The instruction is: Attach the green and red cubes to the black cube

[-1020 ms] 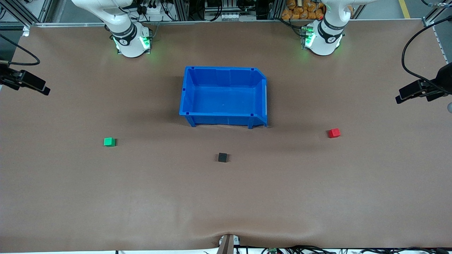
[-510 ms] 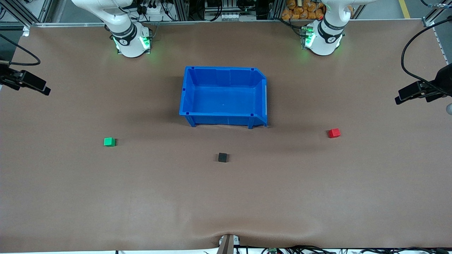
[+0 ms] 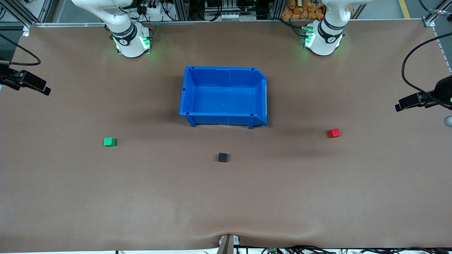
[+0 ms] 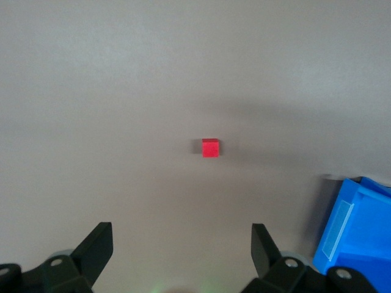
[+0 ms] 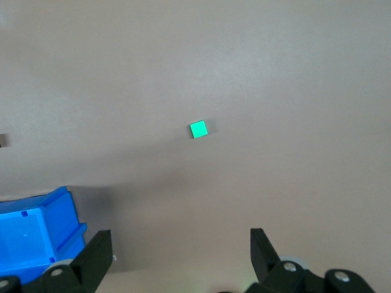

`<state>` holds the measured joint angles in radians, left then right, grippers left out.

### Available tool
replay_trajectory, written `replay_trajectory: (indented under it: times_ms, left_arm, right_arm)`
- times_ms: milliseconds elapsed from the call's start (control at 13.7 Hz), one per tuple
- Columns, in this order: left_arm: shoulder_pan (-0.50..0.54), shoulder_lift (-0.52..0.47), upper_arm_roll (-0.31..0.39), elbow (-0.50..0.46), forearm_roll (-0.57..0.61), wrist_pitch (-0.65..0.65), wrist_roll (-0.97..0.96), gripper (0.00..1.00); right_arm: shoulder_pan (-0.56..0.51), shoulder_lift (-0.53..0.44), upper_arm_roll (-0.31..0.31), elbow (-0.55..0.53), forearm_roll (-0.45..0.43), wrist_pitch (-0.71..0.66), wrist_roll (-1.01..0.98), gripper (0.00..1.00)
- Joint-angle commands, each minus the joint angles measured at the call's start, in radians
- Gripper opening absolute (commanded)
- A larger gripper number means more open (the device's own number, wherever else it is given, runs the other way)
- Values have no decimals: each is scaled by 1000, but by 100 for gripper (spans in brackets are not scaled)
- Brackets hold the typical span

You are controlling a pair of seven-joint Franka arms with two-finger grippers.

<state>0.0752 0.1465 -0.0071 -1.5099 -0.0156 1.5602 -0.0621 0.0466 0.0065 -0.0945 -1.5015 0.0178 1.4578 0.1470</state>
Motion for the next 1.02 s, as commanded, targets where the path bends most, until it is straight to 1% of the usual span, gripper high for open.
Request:
replay_trajectory:
  times_ms: [0,291,583,656,874,947]
  left_arm:
    - [8,42,1,17,-10,-9,21,100]
    - [-8,126,-5,14,2,9,18,100]
    - [3,208,-8,-22,0,104,19,100]
    - [-3,221,-8,-47,2,135,19,100]
    - [-1,243,-10,-200,11,312,19,100]
    - [-8,240,-11,-241,10,348,18,100]
  right_arm:
    - [-1,0,6,9,-3,-4,13,100]
    - [1,1,6,7,-3,-4,13,100]
    - [1,1,6,7,-3,-2,13,100]
    - [1,1,6,7,-3,-2,13,100]
    - [1,1,6,7,-3,-2,13,100]
    - [1,1,6,7,-3,-2,13,100]
